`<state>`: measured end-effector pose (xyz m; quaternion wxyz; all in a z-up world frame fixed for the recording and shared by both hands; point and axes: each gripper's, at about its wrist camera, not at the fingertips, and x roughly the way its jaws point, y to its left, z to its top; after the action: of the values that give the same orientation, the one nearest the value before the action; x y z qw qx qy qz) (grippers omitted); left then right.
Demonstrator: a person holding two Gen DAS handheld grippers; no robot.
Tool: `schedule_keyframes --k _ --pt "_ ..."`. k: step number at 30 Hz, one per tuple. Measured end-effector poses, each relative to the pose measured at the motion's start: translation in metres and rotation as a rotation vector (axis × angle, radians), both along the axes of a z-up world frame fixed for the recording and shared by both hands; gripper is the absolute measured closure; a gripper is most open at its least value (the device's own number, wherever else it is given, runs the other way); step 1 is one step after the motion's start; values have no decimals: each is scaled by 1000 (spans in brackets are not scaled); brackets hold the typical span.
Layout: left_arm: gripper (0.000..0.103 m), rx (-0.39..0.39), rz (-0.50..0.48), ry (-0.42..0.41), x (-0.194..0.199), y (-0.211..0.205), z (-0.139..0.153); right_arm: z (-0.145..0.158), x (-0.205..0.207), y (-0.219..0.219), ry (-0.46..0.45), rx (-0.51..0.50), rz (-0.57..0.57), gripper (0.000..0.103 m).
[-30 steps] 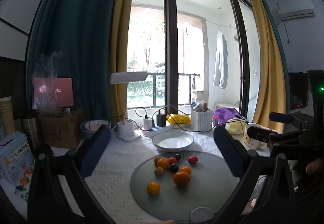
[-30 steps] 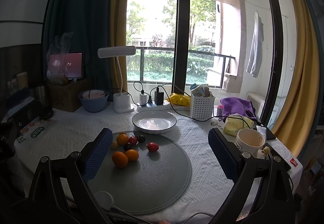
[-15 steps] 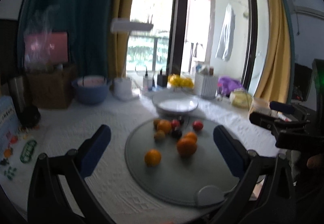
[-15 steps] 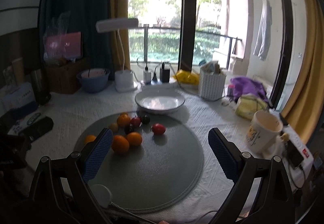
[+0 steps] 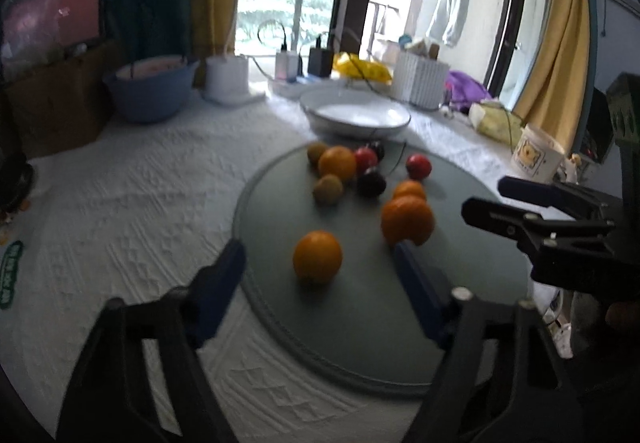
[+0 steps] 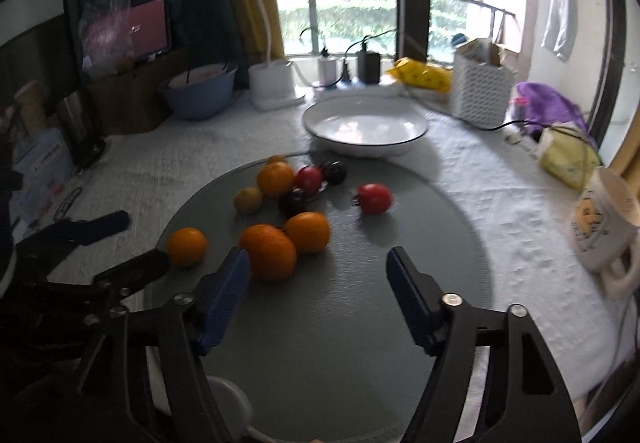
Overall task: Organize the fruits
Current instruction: 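Grasp an orange with the right gripper while the left gripper grasps another orange, then lift and carry both oranges over the white bowl, lowering them inside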
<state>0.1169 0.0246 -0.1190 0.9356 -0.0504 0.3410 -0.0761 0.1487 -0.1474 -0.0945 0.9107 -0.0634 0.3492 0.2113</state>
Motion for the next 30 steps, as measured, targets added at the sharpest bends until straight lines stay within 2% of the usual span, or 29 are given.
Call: schedule_keyframes --k 2,7,9,12,13,17,18,24,30 --pt "39 -12 -27 32 8 3 -6 -6 5 10 20 -13 14 35" --pt "47 -65 -89 83 22 12 -14 -14 13 28 55 -24 49 38" --pt "49 -47 -102 90 26 10 -14 -16 17 32 67 -25 50 45" --pt "54 -47 -101 119 32 11 -17 -22 21 35 99 -25 57 48" --pt "60 -45 -100 127 34 10 -18 -24 22 36 105 -26 63 50" --pt "66 -43 -111 145 39 7 -20 -33 28 40 136 -20 92 53" --pt "67 -40 -107 147 41 6 -19 -34 30 40 136 -20 96 58" --pt "69 0 -90 151 42 -1 -16 -33 30 34 132 4 132 59" --pt "69 21 -57 128 40 -4 -7 -22 24 23 82 33 174 59"
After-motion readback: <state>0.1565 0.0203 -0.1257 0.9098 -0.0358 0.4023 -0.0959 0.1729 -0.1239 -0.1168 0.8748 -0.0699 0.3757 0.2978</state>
